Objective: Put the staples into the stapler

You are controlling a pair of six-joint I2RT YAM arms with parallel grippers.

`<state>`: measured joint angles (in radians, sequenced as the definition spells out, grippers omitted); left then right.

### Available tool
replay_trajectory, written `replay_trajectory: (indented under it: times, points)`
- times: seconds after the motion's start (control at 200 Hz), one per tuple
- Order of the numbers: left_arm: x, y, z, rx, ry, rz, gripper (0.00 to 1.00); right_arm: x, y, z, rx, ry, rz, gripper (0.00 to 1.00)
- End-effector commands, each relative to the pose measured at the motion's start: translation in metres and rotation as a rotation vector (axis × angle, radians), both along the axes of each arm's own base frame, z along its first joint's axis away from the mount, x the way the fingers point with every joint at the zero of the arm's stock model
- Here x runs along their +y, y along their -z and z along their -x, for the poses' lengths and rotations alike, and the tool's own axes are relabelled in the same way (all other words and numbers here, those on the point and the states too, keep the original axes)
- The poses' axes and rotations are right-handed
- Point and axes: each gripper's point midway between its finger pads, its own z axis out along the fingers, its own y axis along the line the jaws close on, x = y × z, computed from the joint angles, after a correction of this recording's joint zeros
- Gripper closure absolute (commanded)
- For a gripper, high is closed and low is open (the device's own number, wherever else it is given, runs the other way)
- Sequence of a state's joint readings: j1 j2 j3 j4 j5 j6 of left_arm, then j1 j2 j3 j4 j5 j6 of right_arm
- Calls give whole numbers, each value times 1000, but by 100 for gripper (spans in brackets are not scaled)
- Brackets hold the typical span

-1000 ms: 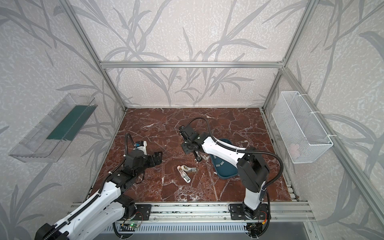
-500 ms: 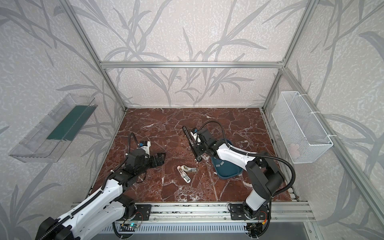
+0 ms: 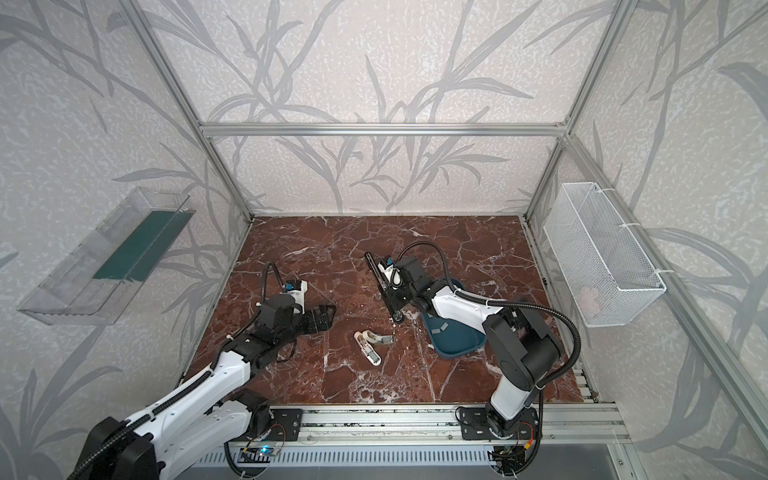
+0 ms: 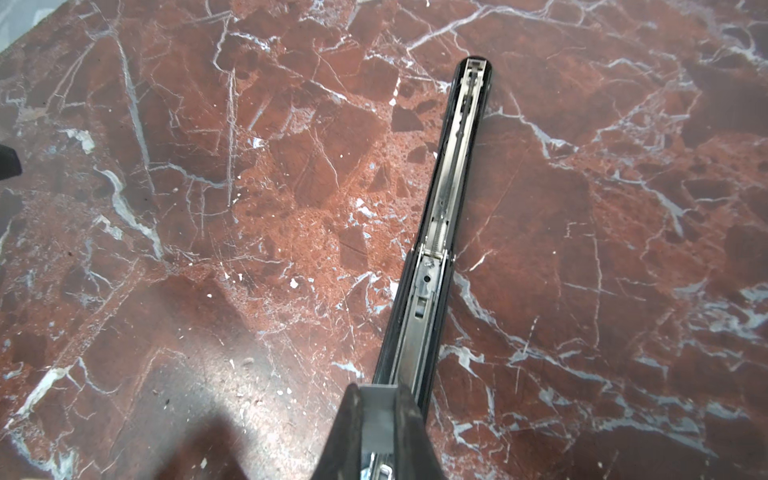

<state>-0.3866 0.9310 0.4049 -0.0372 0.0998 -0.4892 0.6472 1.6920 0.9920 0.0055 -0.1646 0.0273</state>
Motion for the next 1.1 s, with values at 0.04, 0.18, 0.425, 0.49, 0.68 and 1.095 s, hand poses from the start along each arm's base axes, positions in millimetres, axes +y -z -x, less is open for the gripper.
replay_trajectory:
  times: [0.04, 0.18, 0.425, 0.49, 0.68, 1.095]
  points:
    - [-1, -15, -7, -45, 1, 6, 1, -9, 10, 3, 30, 14, 36, 90]
    - [1, -15, -5, -45, -4, 4, 1, -12, 16, 9, 61, 20, 39, 89]
    - [5, -19, -2, -59, -17, 2, 1, -17, 27, 15, 106, 38, 53, 89]
    - [5, -19, -2, -60, -18, 4, 1, -18, 26, 15, 105, 44, 53, 90]
    - [5, -20, -2, -63, -18, 5, 1, -18, 28, 16, 113, 44, 54, 89]
    - [3, -20, -4, -63, -15, 8, 1, -24, 37, 20, 136, 62, 73, 89]
